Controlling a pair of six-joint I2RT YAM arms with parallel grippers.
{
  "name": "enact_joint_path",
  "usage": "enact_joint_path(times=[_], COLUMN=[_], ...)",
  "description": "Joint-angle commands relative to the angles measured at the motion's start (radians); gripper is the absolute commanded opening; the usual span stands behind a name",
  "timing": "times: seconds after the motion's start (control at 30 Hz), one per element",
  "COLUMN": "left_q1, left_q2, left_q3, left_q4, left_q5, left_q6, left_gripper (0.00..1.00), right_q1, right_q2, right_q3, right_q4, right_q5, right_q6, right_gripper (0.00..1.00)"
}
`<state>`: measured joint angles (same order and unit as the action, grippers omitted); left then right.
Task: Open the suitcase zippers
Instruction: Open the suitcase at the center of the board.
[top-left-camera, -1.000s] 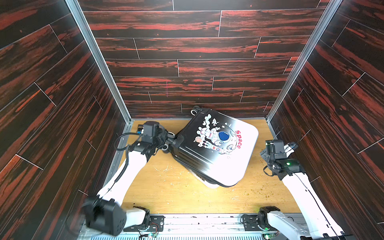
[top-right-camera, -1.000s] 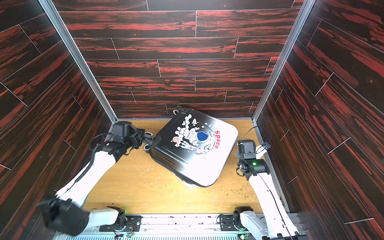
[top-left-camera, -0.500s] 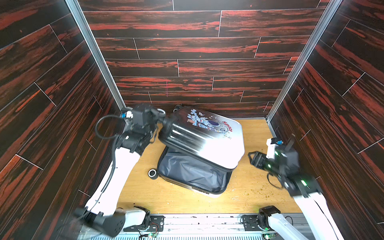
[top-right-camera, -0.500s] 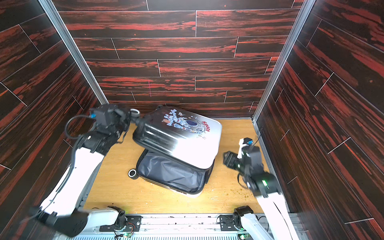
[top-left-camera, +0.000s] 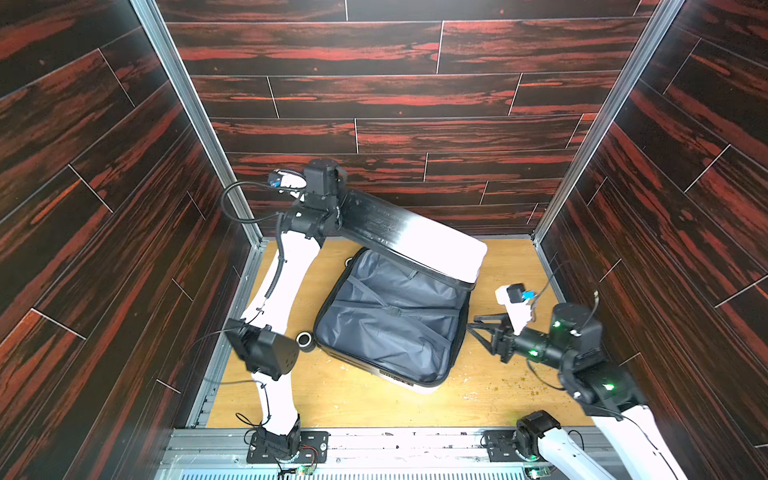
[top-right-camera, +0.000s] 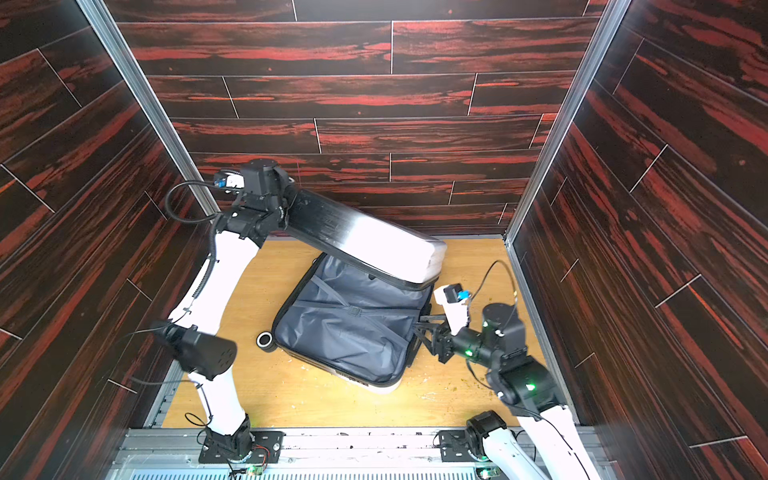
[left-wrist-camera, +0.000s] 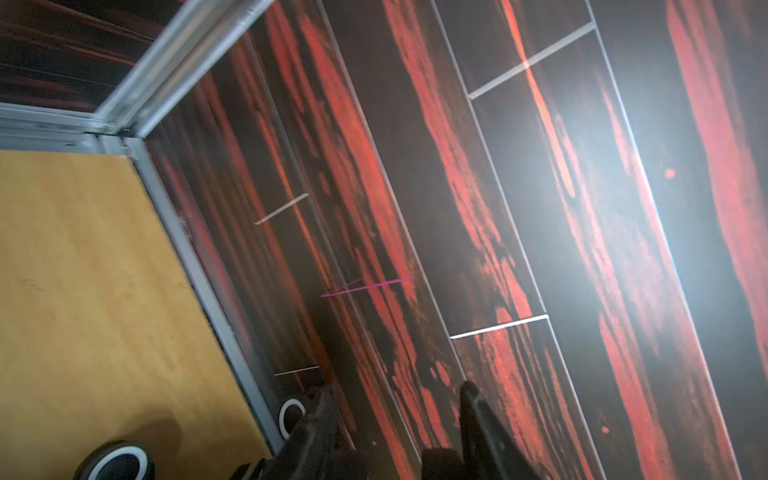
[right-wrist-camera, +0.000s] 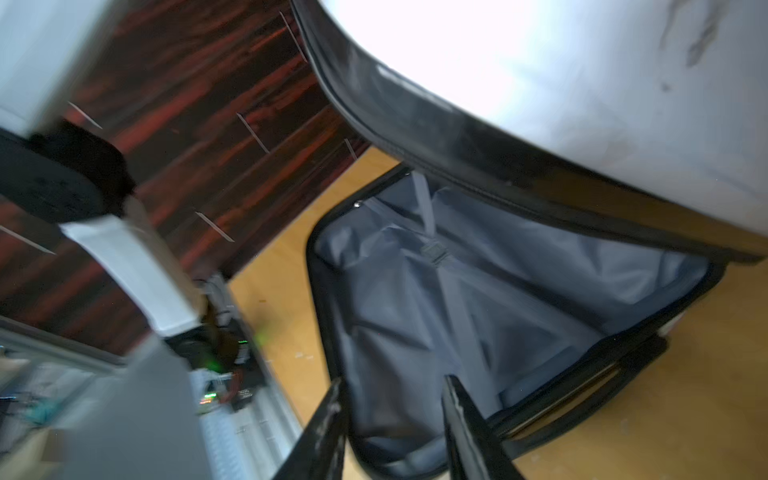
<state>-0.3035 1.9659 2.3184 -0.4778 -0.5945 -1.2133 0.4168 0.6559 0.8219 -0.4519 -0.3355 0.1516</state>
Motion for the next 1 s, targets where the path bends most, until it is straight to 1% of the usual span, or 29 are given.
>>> enact_joint_path(times=[0.0, 0.03, 0.07, 0.1, 0.2, 0.27, 0.3, 0.37, 0.4, 0.43, 0.47, 0.5, 0.53, 0.6, 0.63, 0.7, 0.8, 0.87, 0.97], left_q1=[0.000, 0.002, 0.008, 0.017, 0.051, 0.071, 0.082, 0.101, 0.113, 0.124, 0.135, 0.149, 0.158, 0.180, 0.186, 0.199, 0.201, 0.201, 0.199], left_q2=[0.062, 0.064, 0.060, 0.055, 0.031, 0.007, -0.006, -0.022, -0.023, -0.014, -0.002, 0.016, 0.034, 0.066, 0.067, 0.038, -0.010, -0.022, -0.029], left_q3=[0.140, 0.140, 0.130, 0.123, 0.080, 0.026, -0.008, -0.058, -0.071, -0.069, -0.055, -0.025, 0.019, 0.100, 0.110, 0.084, 0.034, 0.046, 0.104], left_q4=[0.072, 0.080, 0.091, 0.098, 0.105, 0.134, 0.158, 0.197, 0.214, 0.226, 0.226, 0.196, 0.142, 0.040, 0.014, -0.023, -0.015, -0.040, -0.176], left_q5=[-0.071, -0.074, -0.078, -0.079, -0.068, -0.057, -0.056, -0.050, -0.049, -0.037, -0.024, -0.012, 0.002, 0.033, 0.035, 0.035, 0.031, 0.011, 0.011], left_q6=[0.060, 0.065, 0.070, 0.073, 0.057, 0.057, 0.062, 0.075, 0.091, 0.114, 0.130, 0.137, 0.145, 0.173, 0.181, 0.195, 0.281, 0.353, 0.406], left_gripper=[0.00, 0.00, 0.00, 0.00, 0.00, 0.00, 0.00, 0.00, 0.10, 0.36, 0.59, 0.87, 1.00, 1.00, 1.00, 1.00, 1.00, 1.00, 1.00], right_q1=[0.001, -0.003, -0.013, -0.038, -0.121, -0.146, -0.165, -0.191, -0.204, -0.219, -0.231, -0.237, -0.242, -0.259, -0.265, -0.267, -0.269, -0.268, -0.269], right_q2=[0.079, 0.136, 0.196, 0.291, 0.564, 0.697, 0.772, 0.904, 0.972, 1.034, 1.079, 1.128, 1.167, 1.258, 1.299, 1.371, 1.433, 1.476, 1.582], right_q3=[-0.121, -0.146, -0.148, -0.126, 0.034, 0.126, 0.188, 0.341, 0.422, 0.501, 0.567, 0.633, 0.685, 0.825, 0.893, 1.016, 1.107, 1.173, 1.345], right_q4=[0.392, 0.519, 0.616, 0.705, 0.837, 0.964, 1.007, 1.022, 1.019, 1.012, 0.995, 0.970, 0.953, 0.877, 0.837, 0.782, 0.755, 0.735, 0.667], right_q5=[0.326, 0.433, 0.489, 0.501, 0.412, 0.378, 0.340, 0.299, 0.262, 0.226, 0.210, 0.209, 0.205, 0.163, 0.134, 0.104, 0.070, 0.059, 0.070], right_q6=[-0.086, -0.103, -0.116, -0.105, -0.032, -0.020, -0.010, 0.001, 0.012, 0.030, 0.043, 0.051, 0.060, 0.110, 0.133, 0.155, 0.191, 0.211, 0.259], right_gripper=[0.39, 0.40, 0.39, 0.39, 0.38, 0.38, 0.38, 0.38, 0.38, 0.38, 0.38, 0.39, 0.40, 0.44, 0.45, 0.46, 0.48, 0.49, 0.51])
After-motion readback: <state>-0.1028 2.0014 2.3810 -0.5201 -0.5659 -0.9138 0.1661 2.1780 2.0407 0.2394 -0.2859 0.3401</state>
